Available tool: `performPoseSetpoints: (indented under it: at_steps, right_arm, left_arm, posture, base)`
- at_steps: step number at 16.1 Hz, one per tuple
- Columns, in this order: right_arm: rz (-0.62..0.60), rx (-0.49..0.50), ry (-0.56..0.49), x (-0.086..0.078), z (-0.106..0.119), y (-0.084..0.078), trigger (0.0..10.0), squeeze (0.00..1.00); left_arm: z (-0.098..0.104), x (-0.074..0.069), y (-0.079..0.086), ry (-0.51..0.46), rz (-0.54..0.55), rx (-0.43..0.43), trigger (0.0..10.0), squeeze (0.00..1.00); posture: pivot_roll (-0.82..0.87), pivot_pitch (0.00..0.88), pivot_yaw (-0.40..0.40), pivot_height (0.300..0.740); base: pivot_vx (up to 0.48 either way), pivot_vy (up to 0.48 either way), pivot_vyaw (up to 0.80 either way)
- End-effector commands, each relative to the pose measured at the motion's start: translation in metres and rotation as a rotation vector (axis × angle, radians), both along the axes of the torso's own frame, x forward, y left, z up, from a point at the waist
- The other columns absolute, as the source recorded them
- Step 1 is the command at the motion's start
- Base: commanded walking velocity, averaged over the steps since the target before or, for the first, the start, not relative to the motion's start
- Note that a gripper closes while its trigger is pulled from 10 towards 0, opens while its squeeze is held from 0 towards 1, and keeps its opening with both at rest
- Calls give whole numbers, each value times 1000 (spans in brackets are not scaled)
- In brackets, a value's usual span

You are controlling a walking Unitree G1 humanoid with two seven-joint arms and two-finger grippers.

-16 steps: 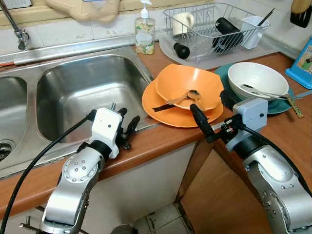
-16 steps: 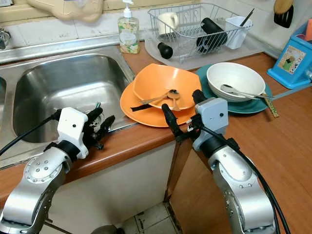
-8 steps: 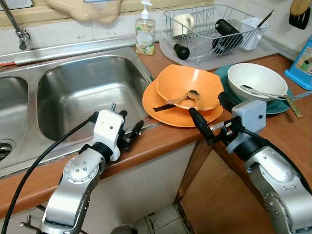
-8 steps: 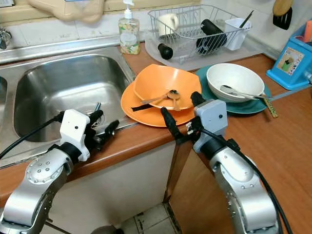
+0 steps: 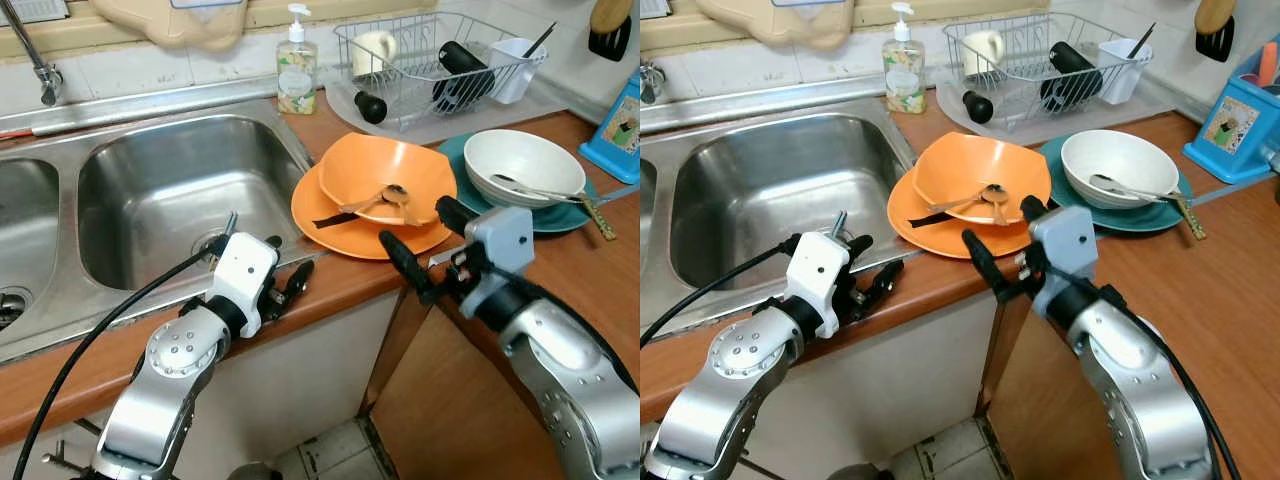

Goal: Kitchen organization

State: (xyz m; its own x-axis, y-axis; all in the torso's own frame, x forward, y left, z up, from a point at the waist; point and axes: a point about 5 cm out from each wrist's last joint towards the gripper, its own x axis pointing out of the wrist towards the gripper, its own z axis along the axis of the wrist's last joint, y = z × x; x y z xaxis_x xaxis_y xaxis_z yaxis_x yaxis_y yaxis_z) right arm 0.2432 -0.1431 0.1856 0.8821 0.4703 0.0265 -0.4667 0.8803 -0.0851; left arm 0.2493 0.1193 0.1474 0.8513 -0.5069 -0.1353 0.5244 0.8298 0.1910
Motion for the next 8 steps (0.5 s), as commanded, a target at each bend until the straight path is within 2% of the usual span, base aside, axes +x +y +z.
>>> performPoseSetpoints:
  at_steps: [1,2,3,4,5,8]
  right_arm:
    - [-41,49,39,4,0,-5,10000,0]
    - [-49,89,54,6,0,-6,10000,0]
    - [-53,99,61,7,0,-6,8902,0]
    - [-62,109,71,10,0,-7,1412,0]
    - [-77,118,81,14,-1,-9,0,0]
    - [-74,141,88,15,0,-8,0,0]
  left_arm:
    - [2,2,-2,-20,-12,18,10000,0]
    - [3,2,-3,-31,-16,28,10000,0]
    - [3,3,-3,-33,-18,29,10000,0]
    - [3,3,-5,-34,-20,27,10000,0]
    - [4,3,-6,-39,-23,24,10000,0]
    - [5,2,-7,-46,-28,18,10000,0]
  posture:
    - [-40,0,24,740]
    - [-42,0,24,740]
    - [-42,0,24,740]
    - [-43,0,24,740]
    - [-44,0,24,740]
    - [-42,0,19,740]
  base:
    - [0,0,0]
    - [0,0,0]
    - [0,0,0]
    - [0,0,0]
    - [0,0,0]
    - [0,0,0]
